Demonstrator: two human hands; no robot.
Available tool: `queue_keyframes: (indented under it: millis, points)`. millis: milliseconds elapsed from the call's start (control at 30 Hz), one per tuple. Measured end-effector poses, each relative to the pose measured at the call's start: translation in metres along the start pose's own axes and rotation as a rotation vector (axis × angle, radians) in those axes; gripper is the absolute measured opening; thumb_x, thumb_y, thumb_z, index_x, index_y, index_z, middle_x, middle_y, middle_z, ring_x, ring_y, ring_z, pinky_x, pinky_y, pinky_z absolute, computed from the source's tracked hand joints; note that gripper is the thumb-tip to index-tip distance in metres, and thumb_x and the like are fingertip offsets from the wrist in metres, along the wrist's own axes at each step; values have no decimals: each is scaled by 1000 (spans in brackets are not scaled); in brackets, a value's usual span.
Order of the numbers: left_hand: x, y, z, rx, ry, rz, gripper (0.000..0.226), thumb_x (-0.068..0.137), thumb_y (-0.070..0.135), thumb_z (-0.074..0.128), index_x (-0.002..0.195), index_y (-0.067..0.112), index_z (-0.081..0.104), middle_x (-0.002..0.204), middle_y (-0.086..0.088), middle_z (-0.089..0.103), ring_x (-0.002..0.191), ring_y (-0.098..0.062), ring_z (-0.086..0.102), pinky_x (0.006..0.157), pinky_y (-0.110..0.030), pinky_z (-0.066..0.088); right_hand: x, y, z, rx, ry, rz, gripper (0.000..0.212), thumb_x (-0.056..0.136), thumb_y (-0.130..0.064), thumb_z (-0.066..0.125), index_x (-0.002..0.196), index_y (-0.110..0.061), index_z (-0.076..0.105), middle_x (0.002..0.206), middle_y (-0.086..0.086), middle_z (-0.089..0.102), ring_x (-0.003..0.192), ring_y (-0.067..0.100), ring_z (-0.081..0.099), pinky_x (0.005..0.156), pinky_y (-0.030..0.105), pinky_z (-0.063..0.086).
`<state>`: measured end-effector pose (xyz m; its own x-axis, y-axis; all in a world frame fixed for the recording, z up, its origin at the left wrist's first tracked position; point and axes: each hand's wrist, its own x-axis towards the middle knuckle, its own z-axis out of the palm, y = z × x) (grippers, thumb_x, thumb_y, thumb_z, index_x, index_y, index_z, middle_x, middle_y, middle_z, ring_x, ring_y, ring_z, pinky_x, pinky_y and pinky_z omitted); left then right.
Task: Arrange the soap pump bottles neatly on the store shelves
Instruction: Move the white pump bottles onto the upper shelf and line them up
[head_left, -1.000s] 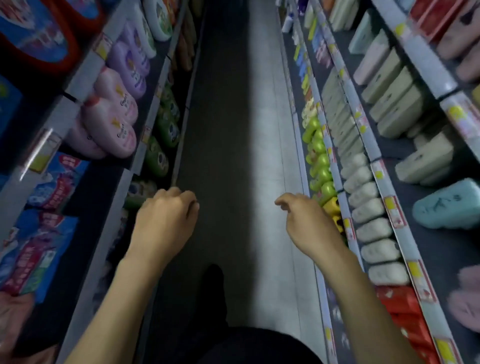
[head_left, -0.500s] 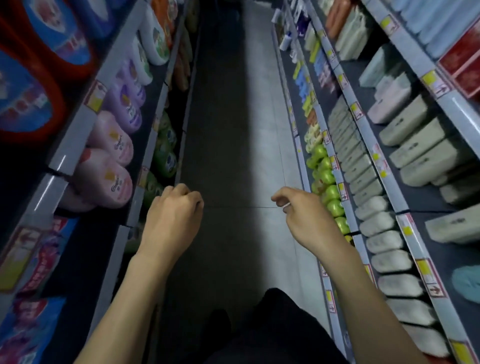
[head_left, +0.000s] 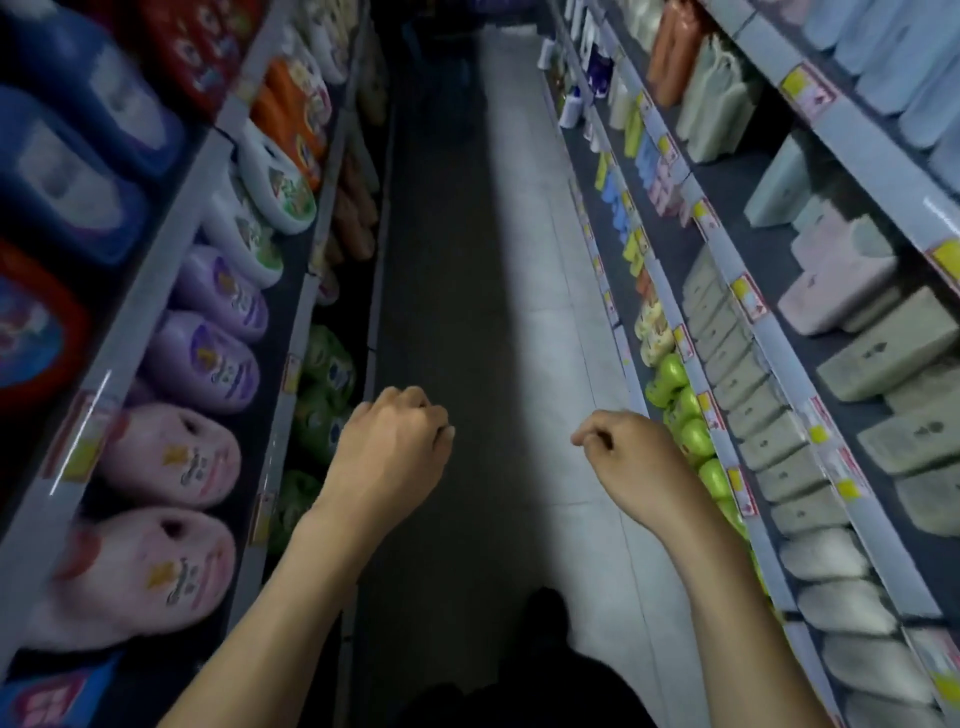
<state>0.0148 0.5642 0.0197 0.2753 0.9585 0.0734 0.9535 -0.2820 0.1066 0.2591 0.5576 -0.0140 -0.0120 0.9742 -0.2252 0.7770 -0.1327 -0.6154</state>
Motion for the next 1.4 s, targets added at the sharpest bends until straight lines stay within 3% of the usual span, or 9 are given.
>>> queue_keyframes:
  millis: [67, 267, 433, 600, 667, 933, 1133, 1400]
  points:
    - [35, -6, -8, 21, 12, -21, 21, 92, 29, 54, 87, 16, 69, 90, -2, 62, 86, -26, 59, 68, -39, 49, 43, -1, -15, -1, -6, 2, 25, 93, -16, 46, 92, -25, 69, 101, -4, 70, 96, 19, 63, 84, 37, 53]
    - [118, -53, -13, 29, 34, -146, 19, 89, 31, 56, 100, 19, 66, 92, -4, 64, 88, -29, 60, 70, -40, 48, 155, -41, -24, -3, -41, -83, 22, 93, -20, 49, 107, -26, 66, 107, -3, 67, 98, 17, 63, 86, 35, 52]
    - [193, -112, 4, 11, 9, -216, 18, 90, 21, 57, 75, 15, 65, 80, -5, 60, 78, -30, 58, 63, -39, 44, 259, -85, -11, -66, -95, -172, 23, 94, -24, 45, 103, -30, 66, 105, -4, 63, 93, 16, 62, 83, 37, 52]
    - [279, -181, 16, -92, 53, -281, 19, 93, 30, 53, 100, 20, 67, 94, -1, 63, 89, -26, 59, 69, -38, 47, 366, -135, -7, -152, -72, -220, 23, 93, -29, 44, 99, -30, 67, 101, -7, 65, 92, 17, 63, 83, 38, 53]
    - [312, -207, 18, -96, 63, -293, 22, 93, 31, 51, 96, 19, 70, 91, -1, 63, 87, -25, 58, 68, -37, 46, 402, -158, -10, -175, -108, -209, 22, 93, -32, 46, 99, -32, 66, 98, -9, 63, 89, 15, 62, 83, 38, 53]
    - [462, -269, 13, -106, 22, -194, 23, 94, 27, 49, 103, 19, 68, 91, -3, 63, 85, -26, 59, 65, -38, 47, 527, -192, -32, -95, -2, -117, 21, 94, -36, 47, 99, -30, 66, 97, -3, 64, 89, 18, 62, 83, 39, 52]
    - [582, -281, 22, -75, 2, -90, 24, 93, 27, 52, 108, 20, 69, 94, -4, 65, 88, -28, 61, 69, -41, 51, 623, -177, -63, -61, 3, -67, 27, 99, -27, 44, 106, -30, 69, 111, -4, 68, 108, 16, 61, 95, 35, 47]
    - [741, -290, 15, 11, -32, -72, 27, 97, 31, 44, 111, 22, 66, 97, -2, 63, 92, -26, 60, 74, -42, 50, 779, -173, -107, 37, 30, -54, 25, 98, -34, 46, 104, -28, 69, 100, -1, 65, 98, 20, 61, 81, 31, 46]
